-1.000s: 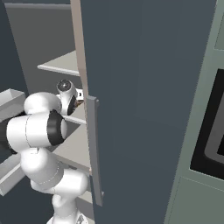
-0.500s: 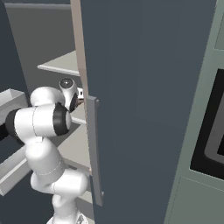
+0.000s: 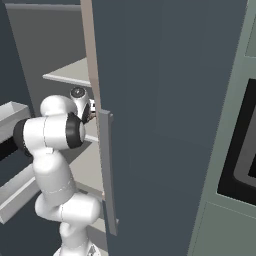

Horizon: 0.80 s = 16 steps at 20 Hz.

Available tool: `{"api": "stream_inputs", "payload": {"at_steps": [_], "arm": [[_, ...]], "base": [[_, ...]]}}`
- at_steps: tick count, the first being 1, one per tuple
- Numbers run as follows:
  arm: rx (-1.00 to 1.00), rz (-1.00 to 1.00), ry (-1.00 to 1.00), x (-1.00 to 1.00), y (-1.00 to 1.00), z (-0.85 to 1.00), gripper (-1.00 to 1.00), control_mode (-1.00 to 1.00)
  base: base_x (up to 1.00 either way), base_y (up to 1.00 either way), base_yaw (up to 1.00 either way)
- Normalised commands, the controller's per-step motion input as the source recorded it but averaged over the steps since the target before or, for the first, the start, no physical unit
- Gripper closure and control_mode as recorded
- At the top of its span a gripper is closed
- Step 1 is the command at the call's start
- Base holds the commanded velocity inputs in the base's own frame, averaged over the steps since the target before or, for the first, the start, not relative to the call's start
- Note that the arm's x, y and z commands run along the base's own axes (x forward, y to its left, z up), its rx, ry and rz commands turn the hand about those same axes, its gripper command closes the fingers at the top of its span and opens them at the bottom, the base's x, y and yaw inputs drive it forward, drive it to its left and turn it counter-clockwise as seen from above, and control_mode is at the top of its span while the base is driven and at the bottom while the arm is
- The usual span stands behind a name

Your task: Take the squash, garlic, and chicken drumstick from the freezer and place them in the bowl on the counter.

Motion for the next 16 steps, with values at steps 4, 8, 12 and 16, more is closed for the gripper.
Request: {"api": "stream_inputs", "payload": {"at_steps": [4,8,12,16], "arm": [[0.0,0.0,0.02,0.15,0.0,-0.09,-1.0,-1.0],[0.0,0.0,0.03,0.12,0.0,-0.16,-1.0,-1.0],[0.0,0.0,0.03,0.08,0.0,-0.29,-1.0,-1.0],[0.0,0.0,0.0,0.16,0.02,-0.33,1.0,-1.0]], "base": [[0.0,0.0,0.0],[0.0,0.0,0.0],[0.0,0.0,0.0],[0.0,0.0,0.0]]}}
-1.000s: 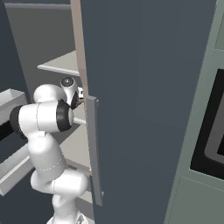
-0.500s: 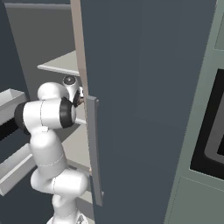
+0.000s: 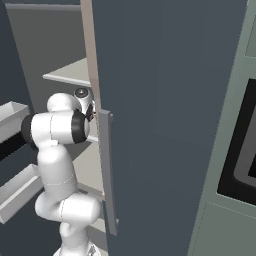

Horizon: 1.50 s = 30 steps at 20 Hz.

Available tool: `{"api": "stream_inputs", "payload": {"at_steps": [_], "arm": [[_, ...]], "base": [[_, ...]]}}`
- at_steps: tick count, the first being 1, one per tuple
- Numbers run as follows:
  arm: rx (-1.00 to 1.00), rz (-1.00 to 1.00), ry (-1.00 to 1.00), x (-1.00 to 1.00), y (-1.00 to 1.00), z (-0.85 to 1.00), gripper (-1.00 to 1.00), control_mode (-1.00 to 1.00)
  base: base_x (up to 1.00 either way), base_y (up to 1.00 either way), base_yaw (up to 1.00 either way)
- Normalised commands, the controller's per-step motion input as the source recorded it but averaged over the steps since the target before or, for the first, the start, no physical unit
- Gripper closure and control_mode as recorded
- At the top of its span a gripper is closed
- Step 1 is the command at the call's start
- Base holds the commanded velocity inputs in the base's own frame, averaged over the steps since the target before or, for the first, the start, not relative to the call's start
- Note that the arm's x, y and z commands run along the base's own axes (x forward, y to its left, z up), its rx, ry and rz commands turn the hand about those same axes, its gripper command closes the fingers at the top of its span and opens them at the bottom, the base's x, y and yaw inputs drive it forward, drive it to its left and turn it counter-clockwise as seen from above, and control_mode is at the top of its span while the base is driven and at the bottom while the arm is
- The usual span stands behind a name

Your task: Take the squash, garlic, and chicken drumstick from the freezer and place them in the bowl on the counter.

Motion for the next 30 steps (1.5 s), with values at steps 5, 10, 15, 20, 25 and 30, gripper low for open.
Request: {"api": "stream_inputs", "payload": {"at_steps": [5,10,15,20,25,30], "arm": [[0.0,0.0,0.0,0.27,0.01,-0.28,1.0,-1.0],[-0.01,0.0,0.0,0.05,0.1,-0.48,1.0,-1.0],[0.0,0.0,-0.01,-0.42,0.12,-0.32,1.0,-1.0],[0.0,0.0,0.0,-0.57,0.0,-0.16,1.0,-1.0],[0.0,0.0,0.0,-0.83,-0.01,-0.08,1.0,-1.0],[0.0,-0.02,0.0,-0.84,-0.01,0.0,1.0,-1.0]], "base": [[0.0,0.0,0.0],[0.0,0.0,0.0],[0.0,0.0,0.0],[0.0,0.0,0.0],[0.0,0.0,0.0],[0.0,0.0,0.0]]}}
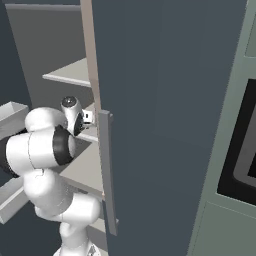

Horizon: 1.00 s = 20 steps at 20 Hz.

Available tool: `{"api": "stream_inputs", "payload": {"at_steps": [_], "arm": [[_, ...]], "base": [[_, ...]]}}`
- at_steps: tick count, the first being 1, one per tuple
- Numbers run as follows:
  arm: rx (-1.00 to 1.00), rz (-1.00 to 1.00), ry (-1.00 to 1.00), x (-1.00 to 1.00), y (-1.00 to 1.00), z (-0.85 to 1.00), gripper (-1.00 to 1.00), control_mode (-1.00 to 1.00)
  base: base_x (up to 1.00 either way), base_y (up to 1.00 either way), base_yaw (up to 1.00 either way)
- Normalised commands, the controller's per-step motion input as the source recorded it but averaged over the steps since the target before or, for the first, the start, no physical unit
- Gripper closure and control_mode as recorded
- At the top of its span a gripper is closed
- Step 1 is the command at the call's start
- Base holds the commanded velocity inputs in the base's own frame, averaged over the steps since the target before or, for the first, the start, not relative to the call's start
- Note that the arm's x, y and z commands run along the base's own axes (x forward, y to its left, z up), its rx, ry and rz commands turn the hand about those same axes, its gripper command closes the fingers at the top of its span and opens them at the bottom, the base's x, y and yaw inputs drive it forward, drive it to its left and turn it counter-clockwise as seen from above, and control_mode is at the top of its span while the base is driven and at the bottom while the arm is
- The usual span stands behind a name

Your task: Take the squash, garlic, and chicken drumstick from the freezer and place them in the bowl on the counter.

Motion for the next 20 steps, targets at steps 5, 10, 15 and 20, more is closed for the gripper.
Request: {"api": "stream_inputs", "payload": {"at_steps": [5,10,15,20], "arm": [[0.08,-0.05,-0.06,-0.87,-0.29,0.37,1.0,-1.0],[0.13,0.0,-0.08,-0.92,-0.35,0.5,1.0,-1.0],[0.1,0.0,-0.11,-1.0,-0.17,0.58,1.0,-1.0],[-0.01,-0.04,-0.14,-0.93,-0.04,0.51,1.0,-1.0]], "base": [[0.0,0.0,0.0],[0.0,0.0,0.0],[0.0,0.0,0.0],[0.0,0.0,0.0]]}}
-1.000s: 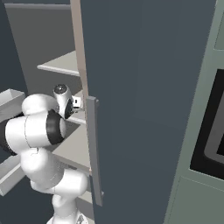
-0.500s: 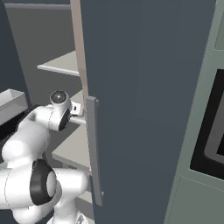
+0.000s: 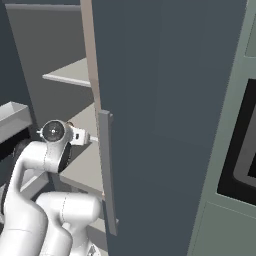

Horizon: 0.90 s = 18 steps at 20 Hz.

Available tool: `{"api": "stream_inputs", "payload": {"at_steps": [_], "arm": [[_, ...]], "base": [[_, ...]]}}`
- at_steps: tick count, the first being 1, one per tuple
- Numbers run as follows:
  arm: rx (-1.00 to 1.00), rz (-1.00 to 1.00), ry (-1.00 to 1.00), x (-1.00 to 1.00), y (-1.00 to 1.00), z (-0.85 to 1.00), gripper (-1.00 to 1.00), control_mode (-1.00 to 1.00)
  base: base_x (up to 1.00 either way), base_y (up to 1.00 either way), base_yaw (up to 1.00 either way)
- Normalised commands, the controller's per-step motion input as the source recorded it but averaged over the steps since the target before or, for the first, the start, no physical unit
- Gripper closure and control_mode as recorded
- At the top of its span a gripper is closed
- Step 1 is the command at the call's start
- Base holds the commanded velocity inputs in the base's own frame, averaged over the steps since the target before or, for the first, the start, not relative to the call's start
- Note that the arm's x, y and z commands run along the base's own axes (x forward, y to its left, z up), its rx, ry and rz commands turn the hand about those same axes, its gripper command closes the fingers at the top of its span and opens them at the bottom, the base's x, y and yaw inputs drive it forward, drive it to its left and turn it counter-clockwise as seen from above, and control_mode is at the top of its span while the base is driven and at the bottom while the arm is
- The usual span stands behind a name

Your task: Take the squash, garlic, and chicken drumstick from the freezer and place them in the bowl on the counter.

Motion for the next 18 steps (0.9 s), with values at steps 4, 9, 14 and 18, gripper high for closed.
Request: {"api": "stream_inputs", "payload": {"at_steps": [4,9,14,18], "arm": [[-0.04,-0.1,-0.06,-0.71,0.0,0.49,1.0,-1.0],[0.0,-0.15,0.0,-0.57,0.0,0.41,1.0,-1.0],[-0.01,-0.2,0.09,-0.45,0.0,0.24,1.0,-1.0],[0.0,-0.02,-0.01,-0.4,-0.01,-0.08,1.0,-1.0]], "base": [[0.0,0.0,0.0],[0.0,0.0,0.0],[0.0,0.0,0.0],[0.0,0.0,0.0]]}}
